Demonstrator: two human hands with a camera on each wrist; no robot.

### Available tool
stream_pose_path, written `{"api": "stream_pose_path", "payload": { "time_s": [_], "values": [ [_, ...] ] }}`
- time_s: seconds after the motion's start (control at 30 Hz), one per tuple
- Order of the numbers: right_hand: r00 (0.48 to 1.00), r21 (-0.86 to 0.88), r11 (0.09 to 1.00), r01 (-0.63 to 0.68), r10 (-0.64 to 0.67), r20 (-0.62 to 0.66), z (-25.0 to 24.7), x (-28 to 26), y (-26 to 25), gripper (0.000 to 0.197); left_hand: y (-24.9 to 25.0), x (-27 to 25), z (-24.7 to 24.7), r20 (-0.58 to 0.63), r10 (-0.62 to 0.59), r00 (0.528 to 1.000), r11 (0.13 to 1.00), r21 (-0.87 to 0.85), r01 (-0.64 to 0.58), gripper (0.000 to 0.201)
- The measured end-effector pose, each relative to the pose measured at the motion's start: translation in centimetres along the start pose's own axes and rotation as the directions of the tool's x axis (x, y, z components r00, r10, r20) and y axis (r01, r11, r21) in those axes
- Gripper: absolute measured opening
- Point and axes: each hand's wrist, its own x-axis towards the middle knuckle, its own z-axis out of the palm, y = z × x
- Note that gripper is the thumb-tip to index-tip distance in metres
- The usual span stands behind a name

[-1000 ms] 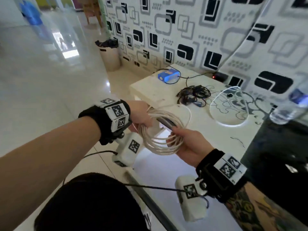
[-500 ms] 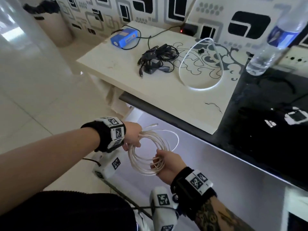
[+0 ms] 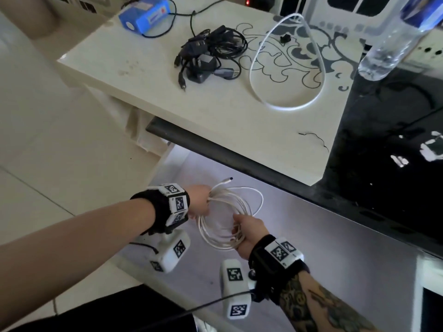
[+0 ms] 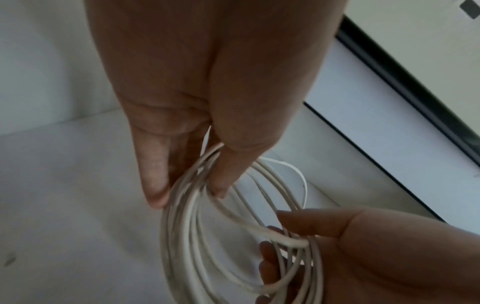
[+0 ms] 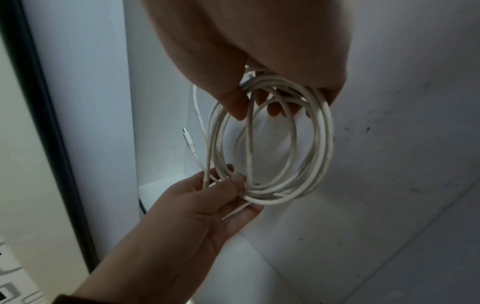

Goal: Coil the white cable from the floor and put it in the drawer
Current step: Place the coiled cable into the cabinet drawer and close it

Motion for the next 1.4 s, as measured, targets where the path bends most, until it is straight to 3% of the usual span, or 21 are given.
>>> {"api": "stream_pose_path", "payload": {
  "time_s": [0.1, 0.17, 0.3, 0.4, 0.5, 0.63, 0.77, 0.9, 0.97, 1.07, 1.13, 1.2, 1.33, 1.4],
  "values": [
    [0.998, -0.038, 0.999, 0.022, -0.024, -0.05, 0.3, 0.5, 0.0, 0.014, -0.3, 0.4, 0.9, -0.026, -0.009, 1.0, 0.999, -0.038, 0.008, 0.013],
    [0.997, -0.046, 0.999, 0.017, -0.021, -0.078, 0.5, 0.5, 0.2, 0.006, -0.4, 0.7, 1.5, -0.013, -0.034, 0.999, 0.997, -0.066, 0.033, 0.044],
    [0.986, -0.12, 0.992, 0.023, -0.042, -0.161, 0.7, 3.7, 2.0, 0.069, -1.0, 0.9, 1.8, -0.003, -0.07, 0.998, 0.979, -0.194, 0.068, 0.068],
    [0.976, -0.141, 0.99, 0.023, -0.053, -0.21, 0.4, 5.2, 2.6, 0.085, -1.2, 0.5, 1.3, 0.011, -0.091, 0.996, 0.968, -0.234, 0.091, 0.08],
    [0.98, -0.15, 0.988, 0.026, -0.055, -0.192, 0.4, 2.2, 1.4, 0.078, -1.4, -0.5, 0.1, 0.015, -0.092, 0.996, 0.953, -0.288, 0.093, 0.069],
    [0.99, -0.149, 0.989, 0.021, -0.042, -0.137, 0.0, -1.5, -0.3, 0.083, -2.4, -2.9, -1.8, -0.007, -0.152, 0.988, 0.867, -0.482, 0.13, 0.052],
    [0.997, -0.155, 0.988, 0.019, -0.031, -0.072, -0.7, -4.2, -0.8, 0.076, -3.8, -6.1, -3.3, -0.143, -0.16, 0.977, 0.917, -0.387, 0.093, 0.039],
    [1.0, -0.104, 0.994, 0.02, -0.021, -0.001, -1.5, -8.0, -0.8, 0.07, -5.3, -9.3, -3.9, -0.287, -0.191, 0.939, 0.936, -0.34, 0.086, 0.006],
    [0.998, -0.117, 0.993, 0.002, 0.005, 0.06, -1.6, -10.0, -0.5, 0.07, -6.2, -10.7, -3.7, -0.311, -0.244, 0.919, 0.931, -0.34, 0.132, 0.016],
    [0.984, -0.115, 0.993, -0.038, 0.057, 0.167, -1.3, -13.6, 0.5, 0.077, -7.3, -12.9, -3.1, -0.18, -0.325, 0.928, 0.918, -0.298, 0.263, 0.026],
    [0.977, -0.115, 0.993, -0.036, 0.059, 0.203, -0.7, -15.3, 1.4, 0.071, -7.9, -14.2, -2.7, -0.09, -0.388, 0.917, 0.887, -0.306, 0.345, 0.044],
    [0.977, -0.145, 0.989, -0.015, 0.045, 0.207, -0.1, -16.4, 2.3, 0.059, -8.5, -15.1, -2.1, -0.037, -0.429, 0.903, 0.844, -0.372, 0.386, 0.043],
    [0.977, -0.189, 0.982, 0.006, 0.034, 0.212, 0.0, -17.9, 2.6, 0.013, -9.6, -15.5, -1.8, -0.071, -0.466, 0.882, 0.824, -0.398, 0.403, 0.036],
    [0.969, -0.146, 0.989, -0.025, 0.06, 0.241, -0.4, -18.2, 2.8, 0.017, -9.3, -16.2, -1.7, -0.076, -0.457, 0.886, 0.862, -0.283, 0.42, 0.046]
  ]
}}
